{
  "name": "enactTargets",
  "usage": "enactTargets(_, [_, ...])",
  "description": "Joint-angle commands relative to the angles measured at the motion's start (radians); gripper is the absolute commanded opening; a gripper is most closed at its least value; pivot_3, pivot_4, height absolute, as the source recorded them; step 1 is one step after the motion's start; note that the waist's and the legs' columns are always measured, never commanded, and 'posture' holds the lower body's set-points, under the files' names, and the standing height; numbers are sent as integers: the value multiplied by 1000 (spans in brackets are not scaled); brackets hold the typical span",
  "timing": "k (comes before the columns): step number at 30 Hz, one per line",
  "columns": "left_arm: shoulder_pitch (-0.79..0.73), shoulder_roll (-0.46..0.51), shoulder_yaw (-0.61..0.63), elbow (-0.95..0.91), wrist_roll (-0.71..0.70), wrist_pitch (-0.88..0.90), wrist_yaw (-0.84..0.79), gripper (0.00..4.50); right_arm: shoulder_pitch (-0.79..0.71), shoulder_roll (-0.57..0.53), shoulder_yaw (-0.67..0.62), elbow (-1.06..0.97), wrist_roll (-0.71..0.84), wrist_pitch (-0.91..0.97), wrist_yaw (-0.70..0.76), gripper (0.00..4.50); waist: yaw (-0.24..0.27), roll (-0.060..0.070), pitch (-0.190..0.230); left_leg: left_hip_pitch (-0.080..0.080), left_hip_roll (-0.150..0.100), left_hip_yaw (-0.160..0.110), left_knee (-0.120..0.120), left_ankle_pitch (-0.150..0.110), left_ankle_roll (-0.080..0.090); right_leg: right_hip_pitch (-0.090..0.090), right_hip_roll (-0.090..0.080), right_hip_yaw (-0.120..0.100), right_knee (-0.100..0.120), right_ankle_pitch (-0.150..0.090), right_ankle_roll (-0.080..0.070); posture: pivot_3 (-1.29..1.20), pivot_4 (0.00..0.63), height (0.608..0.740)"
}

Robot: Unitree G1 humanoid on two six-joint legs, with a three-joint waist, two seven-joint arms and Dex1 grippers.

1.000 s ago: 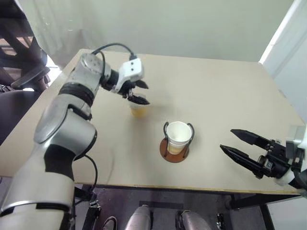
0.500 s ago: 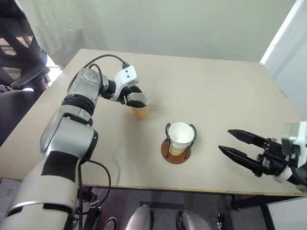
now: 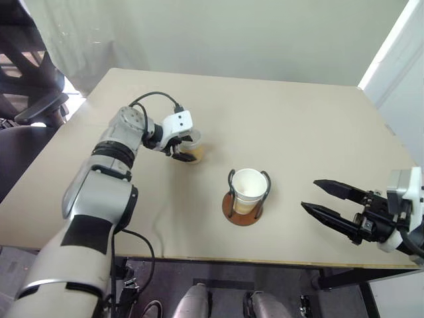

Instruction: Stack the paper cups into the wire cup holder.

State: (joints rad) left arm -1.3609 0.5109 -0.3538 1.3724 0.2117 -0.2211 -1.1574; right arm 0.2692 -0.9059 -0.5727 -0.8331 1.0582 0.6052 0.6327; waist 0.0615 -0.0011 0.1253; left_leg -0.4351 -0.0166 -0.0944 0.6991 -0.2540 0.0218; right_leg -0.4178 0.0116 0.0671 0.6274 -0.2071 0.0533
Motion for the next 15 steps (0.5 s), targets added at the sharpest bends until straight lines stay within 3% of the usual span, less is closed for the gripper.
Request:
enactTargets(1, [10, -20, 20, -22, 30, -29, 4, 2646, -7, -10, -31, -20, 15, 0, 2, 2931, 0, 0, 0, 0, 0, 0, 0, 0, 0, 0, 0, 0, 0, 0, 0, 0, 150, 740])
enactTargets(8, [-25, -13, 57, -26, 39, -48, -59, 141, 18, 6, -83, -28, 72, 1, 22, 2931, 0, 0, 0, 0, 0, 0, 0, 0, 0, 0, 0, 1, 0, 1, 0, 0, 150, 740])
enactTargets(15, [-189, -25, 179, -50, -69, -54, -346, 35, 109, 44, -186, -47, 92, -14, 42, 2931, 1, 0, 0, -2, -1, 0, 0, -5, 9, 0, 0, 1, -1, 1, 0, 0, 150, 740])
